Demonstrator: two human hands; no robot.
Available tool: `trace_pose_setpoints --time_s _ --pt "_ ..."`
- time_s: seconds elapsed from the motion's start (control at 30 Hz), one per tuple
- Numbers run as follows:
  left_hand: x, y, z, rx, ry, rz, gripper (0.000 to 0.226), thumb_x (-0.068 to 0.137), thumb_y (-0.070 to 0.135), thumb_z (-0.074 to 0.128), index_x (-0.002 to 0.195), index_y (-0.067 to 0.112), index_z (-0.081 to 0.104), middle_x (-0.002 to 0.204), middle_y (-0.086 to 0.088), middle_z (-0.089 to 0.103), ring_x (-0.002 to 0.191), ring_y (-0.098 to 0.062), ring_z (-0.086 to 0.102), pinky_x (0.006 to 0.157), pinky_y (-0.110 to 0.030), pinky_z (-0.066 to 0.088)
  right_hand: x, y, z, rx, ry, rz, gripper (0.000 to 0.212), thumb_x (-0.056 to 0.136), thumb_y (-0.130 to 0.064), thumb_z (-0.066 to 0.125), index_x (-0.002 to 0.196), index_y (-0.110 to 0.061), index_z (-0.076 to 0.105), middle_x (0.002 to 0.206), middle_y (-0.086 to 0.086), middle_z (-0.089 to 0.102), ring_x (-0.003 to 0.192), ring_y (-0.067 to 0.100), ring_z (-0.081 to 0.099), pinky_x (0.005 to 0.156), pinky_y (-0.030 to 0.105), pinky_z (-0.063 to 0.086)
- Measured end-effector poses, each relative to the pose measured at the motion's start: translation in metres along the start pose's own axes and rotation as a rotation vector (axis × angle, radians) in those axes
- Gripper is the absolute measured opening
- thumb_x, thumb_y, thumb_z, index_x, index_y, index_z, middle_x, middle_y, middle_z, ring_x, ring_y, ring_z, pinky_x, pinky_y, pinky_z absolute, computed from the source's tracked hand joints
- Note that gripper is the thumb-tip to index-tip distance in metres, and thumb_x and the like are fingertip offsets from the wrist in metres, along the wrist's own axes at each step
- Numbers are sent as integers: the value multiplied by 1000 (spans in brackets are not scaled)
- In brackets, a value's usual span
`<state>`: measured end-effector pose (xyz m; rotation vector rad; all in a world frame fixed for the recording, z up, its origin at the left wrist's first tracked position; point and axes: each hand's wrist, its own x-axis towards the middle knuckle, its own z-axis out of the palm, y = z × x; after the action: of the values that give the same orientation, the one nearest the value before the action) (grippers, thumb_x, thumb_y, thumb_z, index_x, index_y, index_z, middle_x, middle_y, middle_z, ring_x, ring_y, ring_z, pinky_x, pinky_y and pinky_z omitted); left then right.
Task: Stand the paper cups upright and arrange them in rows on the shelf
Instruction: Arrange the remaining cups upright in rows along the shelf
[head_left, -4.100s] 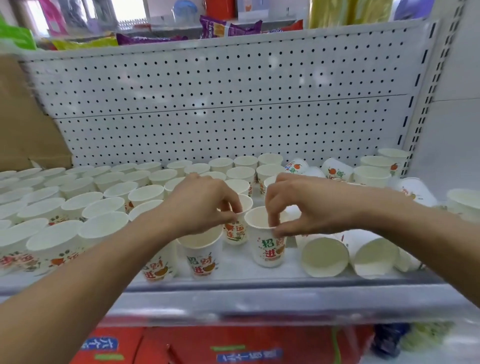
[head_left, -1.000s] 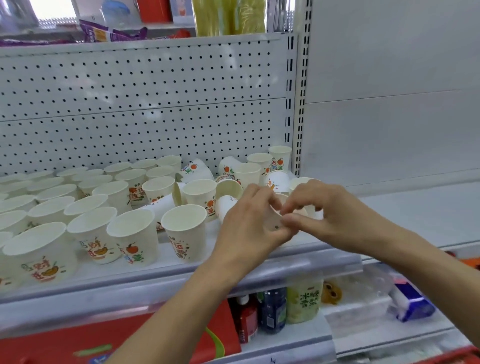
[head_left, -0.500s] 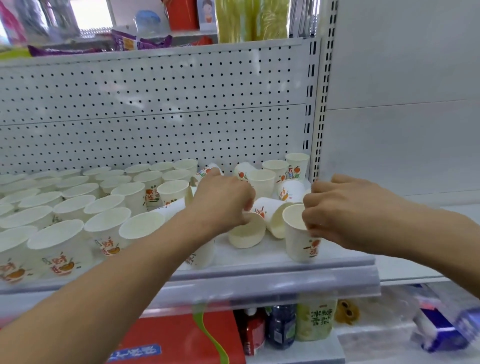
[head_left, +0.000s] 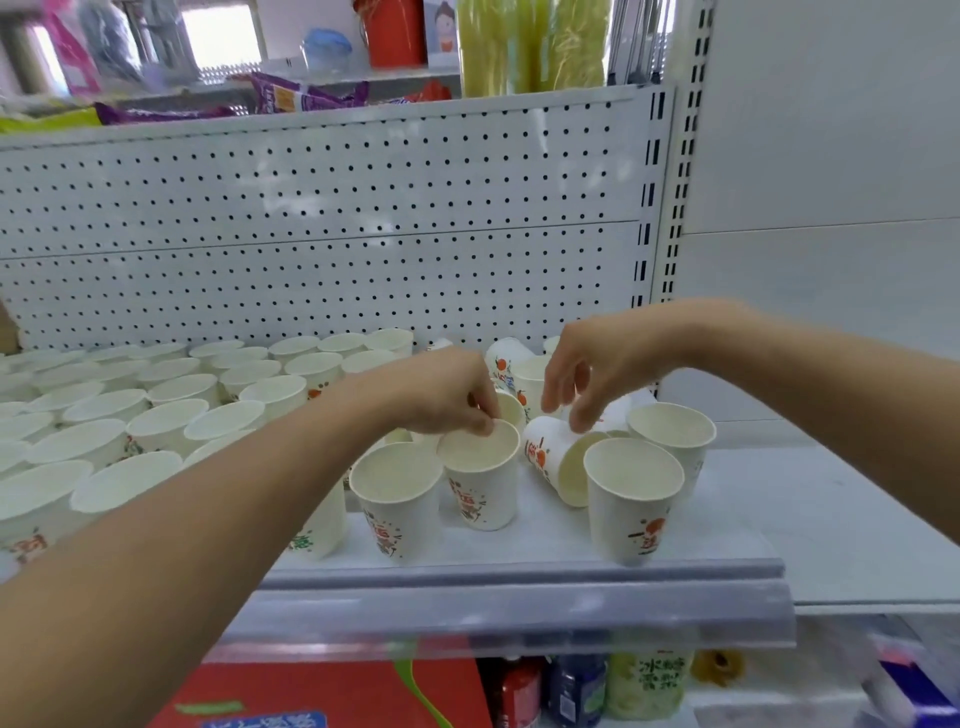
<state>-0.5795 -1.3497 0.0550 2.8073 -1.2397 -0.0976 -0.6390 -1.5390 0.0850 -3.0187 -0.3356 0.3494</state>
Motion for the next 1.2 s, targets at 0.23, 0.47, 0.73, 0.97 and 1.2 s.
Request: trace_pose_setpoints --time_s 0.23,0.47,0.73,0.97,1.2 --pt "0 -11 3 86 176 -17 11 84 39 67 80 29 71 68 15 60 68 -4 56 58 -25 45 18 -5 12 -87 -78 16 44 74 -29 80 114 -37 65 105 -12 62 93 7 59 78 24 48" --pt "-4 -32 -13 -48 290 7 24 84 51 63 80 29 69 76 13 63 73 -7 60 66 -30 51 30 5 6 -91 206 -12 19 87 -16 60 95 -26 74 90 -11 67 83 11 61 77 30 54" --pt "-9 -89 -37 -233 268 -46 13 87 43 63 84 32 71 78 13 69 80 -11 65 76 -36 55 41 12 9 36 68 -9 22 86 -16 65 98 -31 75 76 -34 63 73 -13 59 71 14 48" --pt "26 -111 -49 -202 203 -10 17 94 32 58 104 28 72 101 14 69 93 0 61 82 -24 47 50 28 -27 240 275 20 28 89 -11 64 93 -39 70 85 -19 72 83 -4 66 81 20 51" --pt "107 -141 -48 -72 143 -4 28 96 17 55 123 20 64 122 4 63 111 -12 57 97 -25 41 129 29 -40 110 289 164 27 93 -27 60 119 -24 64 112 -9 63 94 6 60 87 24 47"
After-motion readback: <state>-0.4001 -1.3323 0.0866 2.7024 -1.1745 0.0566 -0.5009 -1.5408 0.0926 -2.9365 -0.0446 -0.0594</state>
